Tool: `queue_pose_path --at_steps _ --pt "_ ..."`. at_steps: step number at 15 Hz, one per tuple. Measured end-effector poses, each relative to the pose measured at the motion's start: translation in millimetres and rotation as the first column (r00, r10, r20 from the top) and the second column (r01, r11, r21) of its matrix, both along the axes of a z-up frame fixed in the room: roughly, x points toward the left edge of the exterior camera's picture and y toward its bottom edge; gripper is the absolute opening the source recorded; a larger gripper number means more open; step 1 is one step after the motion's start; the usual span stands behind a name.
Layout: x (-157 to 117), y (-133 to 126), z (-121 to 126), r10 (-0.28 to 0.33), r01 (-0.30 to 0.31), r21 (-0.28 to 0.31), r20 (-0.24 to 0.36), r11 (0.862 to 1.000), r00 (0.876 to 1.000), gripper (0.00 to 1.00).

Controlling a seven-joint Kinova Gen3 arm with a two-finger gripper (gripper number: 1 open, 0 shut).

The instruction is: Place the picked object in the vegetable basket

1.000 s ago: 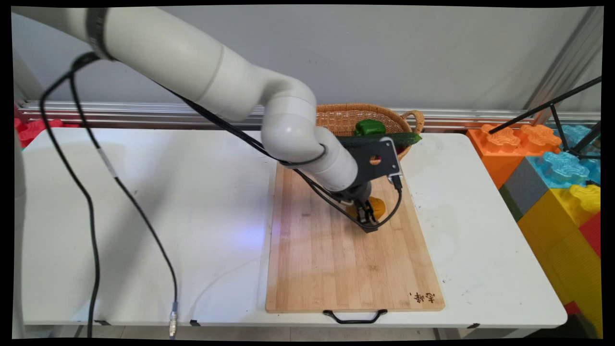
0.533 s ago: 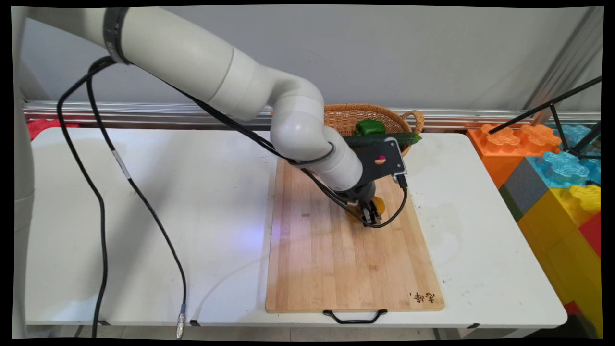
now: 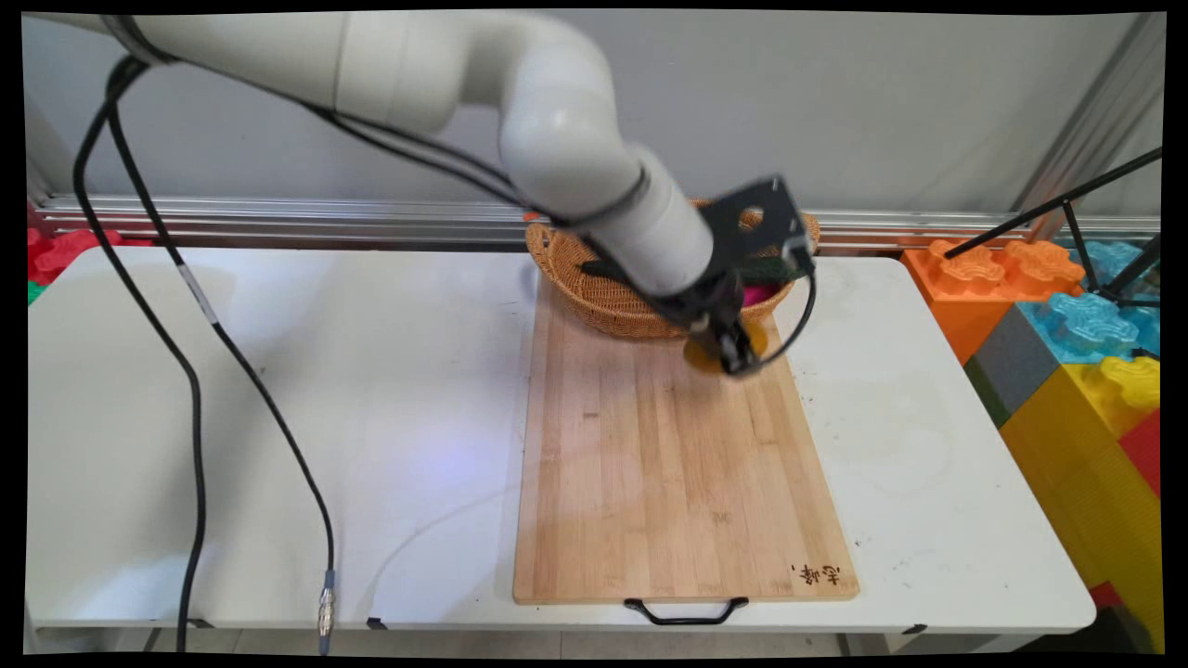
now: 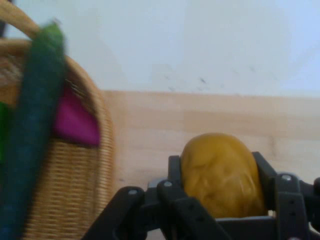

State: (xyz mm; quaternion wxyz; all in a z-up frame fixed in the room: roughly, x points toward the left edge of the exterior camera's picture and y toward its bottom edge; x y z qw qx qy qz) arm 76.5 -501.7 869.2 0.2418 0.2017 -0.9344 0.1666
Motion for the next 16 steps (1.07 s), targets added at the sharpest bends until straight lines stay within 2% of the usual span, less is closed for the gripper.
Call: queue_pose_path --at_steps 4,7,10,16 --pt "19 -31 41 0.054 -0.055 -0.081 -0.015 0.995 0.998 0.0" --pt "45 -67 50 0.114 -0.114 -0.135 -0.008 0.984 0.993 0.0" --pt "71 -99 32 0.175 -0.174 -0.13 -0.002 0.976 0.985 0.0" --pt "103 -126 -32 0.24 -0.24 -0.013 0.002 0.971 0.971 0.0"
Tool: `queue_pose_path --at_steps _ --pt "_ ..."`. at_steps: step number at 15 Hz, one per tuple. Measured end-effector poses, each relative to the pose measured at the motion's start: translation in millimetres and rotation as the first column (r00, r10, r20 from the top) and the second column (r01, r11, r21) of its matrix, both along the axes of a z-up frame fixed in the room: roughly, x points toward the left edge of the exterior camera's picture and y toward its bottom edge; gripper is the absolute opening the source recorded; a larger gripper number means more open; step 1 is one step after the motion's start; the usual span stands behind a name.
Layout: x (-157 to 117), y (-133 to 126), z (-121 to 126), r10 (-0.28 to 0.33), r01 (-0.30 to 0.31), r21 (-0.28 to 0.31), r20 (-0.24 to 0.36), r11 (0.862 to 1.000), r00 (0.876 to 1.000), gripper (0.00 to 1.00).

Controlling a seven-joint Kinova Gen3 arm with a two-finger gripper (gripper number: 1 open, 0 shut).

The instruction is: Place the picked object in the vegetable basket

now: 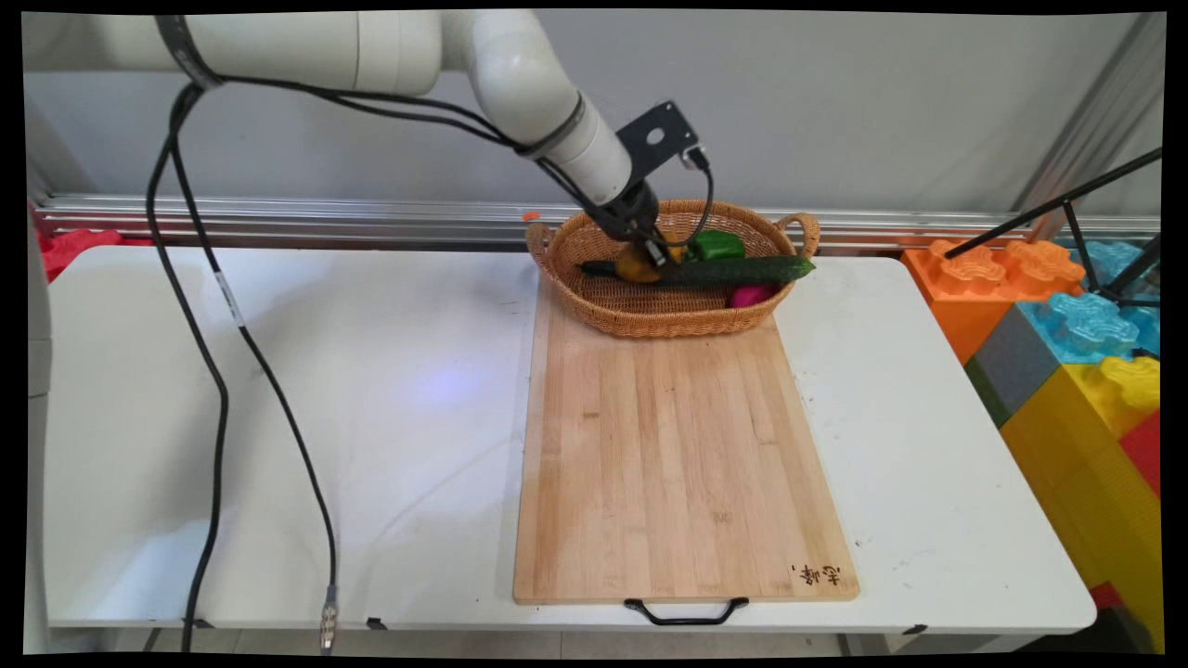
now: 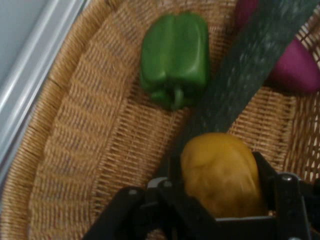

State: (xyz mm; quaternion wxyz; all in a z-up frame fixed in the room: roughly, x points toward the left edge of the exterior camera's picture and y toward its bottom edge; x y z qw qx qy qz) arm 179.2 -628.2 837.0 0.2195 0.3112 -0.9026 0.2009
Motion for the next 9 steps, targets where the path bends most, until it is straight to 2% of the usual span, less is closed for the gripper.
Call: queue_pose_path --at_steps 4,5,9 --pt "5 -6 -19 0.002 -0.002 0.039 -0.018 0.999 1.0 0.0" --pt "5 -7 -19 -0.003 0.004 0.04 -0.021 0.999 1.0 1.0" --pt "-1 -9 -6 -0.024 0.024 0.022 -0.031 0.999 0.999 1.0"
